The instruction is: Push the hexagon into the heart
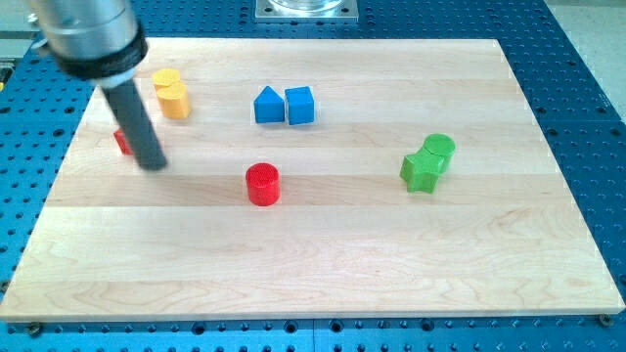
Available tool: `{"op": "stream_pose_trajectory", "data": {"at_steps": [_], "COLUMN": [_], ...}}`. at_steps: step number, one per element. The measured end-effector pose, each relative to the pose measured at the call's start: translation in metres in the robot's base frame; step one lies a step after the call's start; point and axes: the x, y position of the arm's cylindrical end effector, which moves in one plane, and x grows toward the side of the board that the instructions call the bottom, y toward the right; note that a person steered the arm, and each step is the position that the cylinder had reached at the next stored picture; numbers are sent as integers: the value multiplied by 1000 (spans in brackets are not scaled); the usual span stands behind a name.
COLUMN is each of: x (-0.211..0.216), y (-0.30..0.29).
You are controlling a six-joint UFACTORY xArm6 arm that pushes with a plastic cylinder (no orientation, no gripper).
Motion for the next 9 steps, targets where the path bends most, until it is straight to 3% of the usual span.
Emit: {"op": "stream_pose_trajectory", "data": {"at_steps": [1,3,4,5,6,7,8,9], "x": [-19,-4,-73,-114,-97,-131,-178,-171], "y": [-7,-60,-28,-1,-1,-30,-9,32]}}
